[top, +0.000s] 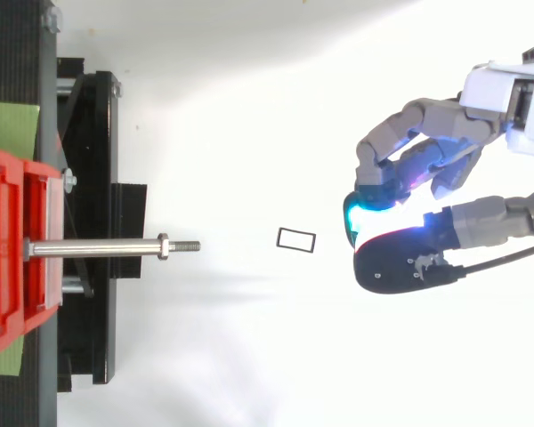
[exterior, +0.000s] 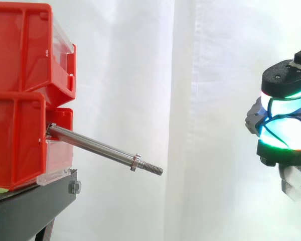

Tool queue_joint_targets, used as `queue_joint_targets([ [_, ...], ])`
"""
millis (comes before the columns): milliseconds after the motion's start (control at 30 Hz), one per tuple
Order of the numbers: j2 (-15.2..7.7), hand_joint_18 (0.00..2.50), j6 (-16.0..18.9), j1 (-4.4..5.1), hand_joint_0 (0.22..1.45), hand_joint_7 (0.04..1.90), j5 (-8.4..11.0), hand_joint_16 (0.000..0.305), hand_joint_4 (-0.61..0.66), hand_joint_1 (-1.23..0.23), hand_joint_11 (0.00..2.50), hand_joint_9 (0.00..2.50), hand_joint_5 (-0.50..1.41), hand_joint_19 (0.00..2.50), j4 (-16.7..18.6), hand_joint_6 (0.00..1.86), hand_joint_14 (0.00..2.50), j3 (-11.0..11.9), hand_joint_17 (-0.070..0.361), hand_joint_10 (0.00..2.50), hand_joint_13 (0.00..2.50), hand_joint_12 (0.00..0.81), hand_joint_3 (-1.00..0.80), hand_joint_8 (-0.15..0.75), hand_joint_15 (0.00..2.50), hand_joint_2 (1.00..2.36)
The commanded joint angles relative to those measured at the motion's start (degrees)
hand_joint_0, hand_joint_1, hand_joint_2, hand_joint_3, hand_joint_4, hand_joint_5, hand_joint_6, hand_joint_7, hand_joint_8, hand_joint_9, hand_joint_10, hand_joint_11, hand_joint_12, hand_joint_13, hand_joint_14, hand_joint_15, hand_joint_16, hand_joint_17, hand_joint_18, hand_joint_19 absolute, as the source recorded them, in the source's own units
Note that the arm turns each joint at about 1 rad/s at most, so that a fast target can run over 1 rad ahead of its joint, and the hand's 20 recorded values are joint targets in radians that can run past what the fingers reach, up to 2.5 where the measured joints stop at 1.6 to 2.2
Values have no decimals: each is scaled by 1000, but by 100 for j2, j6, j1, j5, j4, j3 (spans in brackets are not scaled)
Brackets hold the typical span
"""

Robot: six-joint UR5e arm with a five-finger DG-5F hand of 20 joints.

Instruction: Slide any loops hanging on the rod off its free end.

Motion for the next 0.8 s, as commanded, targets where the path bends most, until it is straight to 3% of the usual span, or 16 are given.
queue_joint_targets([
  [0, 0, 800, 0, 0, 591, 1052, 0, 45, 64, -591, 420, 878, -106, 518, 0, 856, 14, 0, 101, 17, 671, 339, -264, 274, 330, 1017],
  [233, 0, 814, 0, 0, 609, 1035, 0, 45, 76, -773, 562, 909, -125, 505, 0, 896, 14, 0, 101, 24, 696, 340, -194, 276, 353, 1020],
  [767, 0, 844, 26, 0, 652, 1013, 0, 44, 18, -799, 613, 962, -123, 490, 0, 906, 14, 0, 99, 23, 730, 334, -300, 276, 363, 1016],
])
